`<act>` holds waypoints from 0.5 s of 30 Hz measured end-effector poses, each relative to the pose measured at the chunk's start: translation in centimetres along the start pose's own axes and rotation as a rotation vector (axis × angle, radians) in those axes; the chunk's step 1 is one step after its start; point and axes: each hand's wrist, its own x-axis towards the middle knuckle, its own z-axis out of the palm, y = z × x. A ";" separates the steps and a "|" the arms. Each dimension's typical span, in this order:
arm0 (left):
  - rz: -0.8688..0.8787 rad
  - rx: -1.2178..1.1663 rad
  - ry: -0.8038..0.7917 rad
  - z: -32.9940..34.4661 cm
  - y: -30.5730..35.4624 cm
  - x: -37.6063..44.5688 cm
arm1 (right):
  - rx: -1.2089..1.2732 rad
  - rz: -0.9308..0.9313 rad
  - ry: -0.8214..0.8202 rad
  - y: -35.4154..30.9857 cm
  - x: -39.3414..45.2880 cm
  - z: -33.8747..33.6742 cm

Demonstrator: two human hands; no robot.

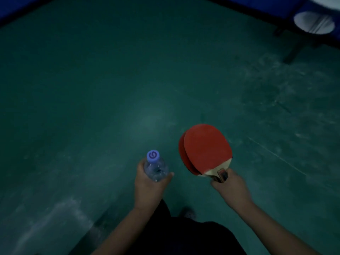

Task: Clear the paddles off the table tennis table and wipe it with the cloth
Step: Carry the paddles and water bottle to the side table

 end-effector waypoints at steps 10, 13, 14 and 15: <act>0.014 0.055 -0.174 18.3 8.0 18.6 | 0.147 0.227 0.152 1.1 17.7 -10.4; 0.028 0.063 -0.245 24.5 11.5 25.0 | 0.169 0.315 0.177 0.3 23.7 -14.6; 0.039 0.062 -0.273 26.6 13.0 27.0 | 0.179 0.335 0.198 0.0 25.5 -16.2; 0.051 0.067 -0.312 28.9 14.5 28.9 | 0.187 0.351 0.222 -0.3 27.3 -17.9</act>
